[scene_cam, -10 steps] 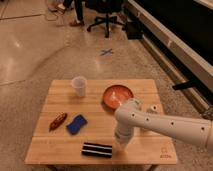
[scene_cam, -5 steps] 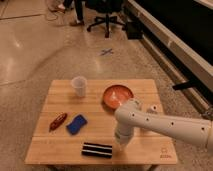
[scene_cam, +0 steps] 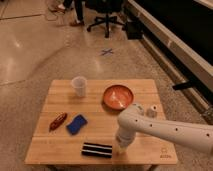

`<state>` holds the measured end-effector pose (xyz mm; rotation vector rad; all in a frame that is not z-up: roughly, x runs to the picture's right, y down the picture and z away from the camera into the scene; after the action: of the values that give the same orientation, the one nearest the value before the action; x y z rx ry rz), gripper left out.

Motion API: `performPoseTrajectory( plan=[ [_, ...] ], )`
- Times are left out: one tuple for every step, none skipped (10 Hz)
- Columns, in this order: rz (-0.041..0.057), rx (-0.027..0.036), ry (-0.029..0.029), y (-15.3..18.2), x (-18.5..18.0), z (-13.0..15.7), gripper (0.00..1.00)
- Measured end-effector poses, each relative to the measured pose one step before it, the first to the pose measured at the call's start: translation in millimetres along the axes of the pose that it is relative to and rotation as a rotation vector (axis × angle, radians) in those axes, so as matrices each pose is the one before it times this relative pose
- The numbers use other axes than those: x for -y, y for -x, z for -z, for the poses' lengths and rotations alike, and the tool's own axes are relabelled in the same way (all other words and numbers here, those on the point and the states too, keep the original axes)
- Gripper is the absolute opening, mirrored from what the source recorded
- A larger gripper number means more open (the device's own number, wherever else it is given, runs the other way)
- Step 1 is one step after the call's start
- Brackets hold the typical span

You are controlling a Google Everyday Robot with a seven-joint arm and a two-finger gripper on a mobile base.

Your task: Push the eraser across the table

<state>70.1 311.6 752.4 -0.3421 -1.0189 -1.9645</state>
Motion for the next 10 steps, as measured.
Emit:
performPoseTrajectory(
  plan=[
    [0.00674,-0.01183,-0.00357,-1.36,3.99,1.61,0.00],
    [0.00839,-0.01067,-0.00373,-1.31,4.12,1.90,0.00],
    [0.02087,-0.01452,-0.00602,-3.40,9.05,2.61,0.00],
    [0.01610,-0.00464,-0.00267,-2.09,5.98,0.61,0.00],
    [0.01072,-0.00236,-0.00148,-1.62,3.93,-0.24,0.00],
    [0.01630,0.00095,-0.00080,-2.90,5.02,-1.50,0.00],
    [0.01388,0.00271,-0.00174,-3.16,3.94,-2.50,0.00],
    [0.01050,0.00195,-0.00126,-3.21,3.24,-1.77,0.00],
    [0.01041,0.00156,-0.00075,-3.57,2.91,-1.12,0.00],
    [0.01572,0.00081,-0.00130,-6.17,4.21,-1.34,0.00]
  ],
)
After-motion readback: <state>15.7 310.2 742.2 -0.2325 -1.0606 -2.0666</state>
